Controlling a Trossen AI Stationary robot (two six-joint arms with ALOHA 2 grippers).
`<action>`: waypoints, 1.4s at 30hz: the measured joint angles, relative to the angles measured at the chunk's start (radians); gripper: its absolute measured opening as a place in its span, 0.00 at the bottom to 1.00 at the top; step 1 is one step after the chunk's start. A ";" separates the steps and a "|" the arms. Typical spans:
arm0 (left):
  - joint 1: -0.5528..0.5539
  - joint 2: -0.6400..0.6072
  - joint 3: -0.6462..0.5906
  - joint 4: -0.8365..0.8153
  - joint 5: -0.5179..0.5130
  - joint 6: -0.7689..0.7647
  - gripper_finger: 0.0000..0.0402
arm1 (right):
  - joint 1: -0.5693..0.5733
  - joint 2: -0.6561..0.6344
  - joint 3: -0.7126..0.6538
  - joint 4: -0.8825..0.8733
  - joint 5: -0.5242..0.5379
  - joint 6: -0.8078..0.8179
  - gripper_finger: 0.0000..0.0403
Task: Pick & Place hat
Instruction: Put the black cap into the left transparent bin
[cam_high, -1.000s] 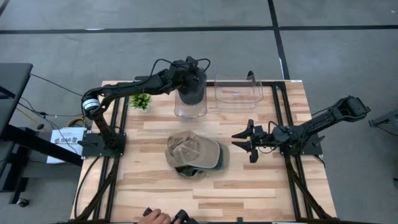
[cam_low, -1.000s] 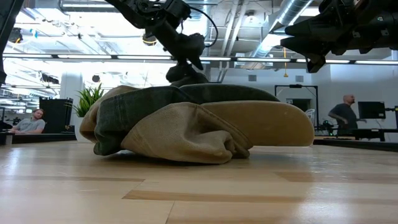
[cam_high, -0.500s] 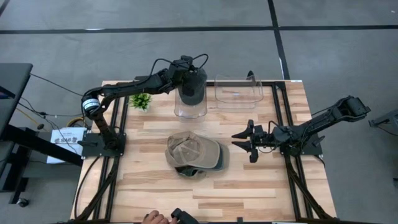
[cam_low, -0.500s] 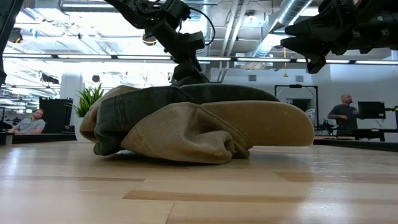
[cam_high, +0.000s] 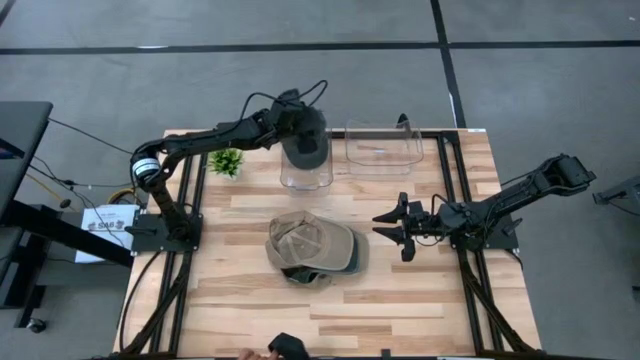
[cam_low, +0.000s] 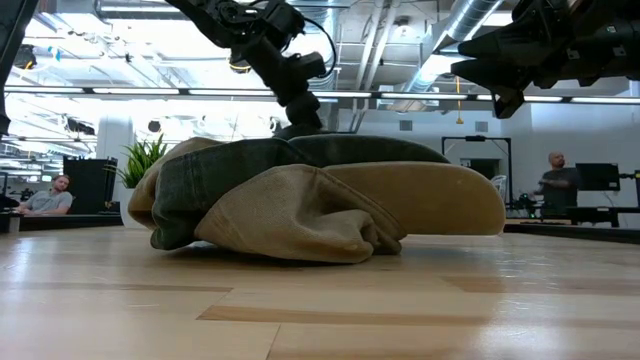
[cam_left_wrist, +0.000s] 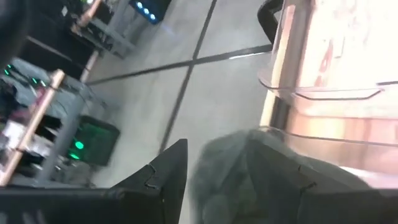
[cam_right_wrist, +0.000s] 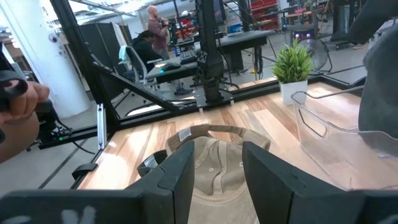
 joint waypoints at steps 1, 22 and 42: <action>0.000 0.000 0.000 -0.013 0.002 -0.025 0.41 | 0.000 0.000 0.000 0.000 0.000 0.000 0.31; 0.021 0.000 0.000 -0.008 0.132 -0.164 0.41 | 0.000 0.000 0.000 0.000 0.000 0.000 0.31; -0.089 -0.393 -0.188 0.058 0.441 -0.532 0.41 | 0.001 0.000 0.001 0.085 -0.001 -0.053 0.31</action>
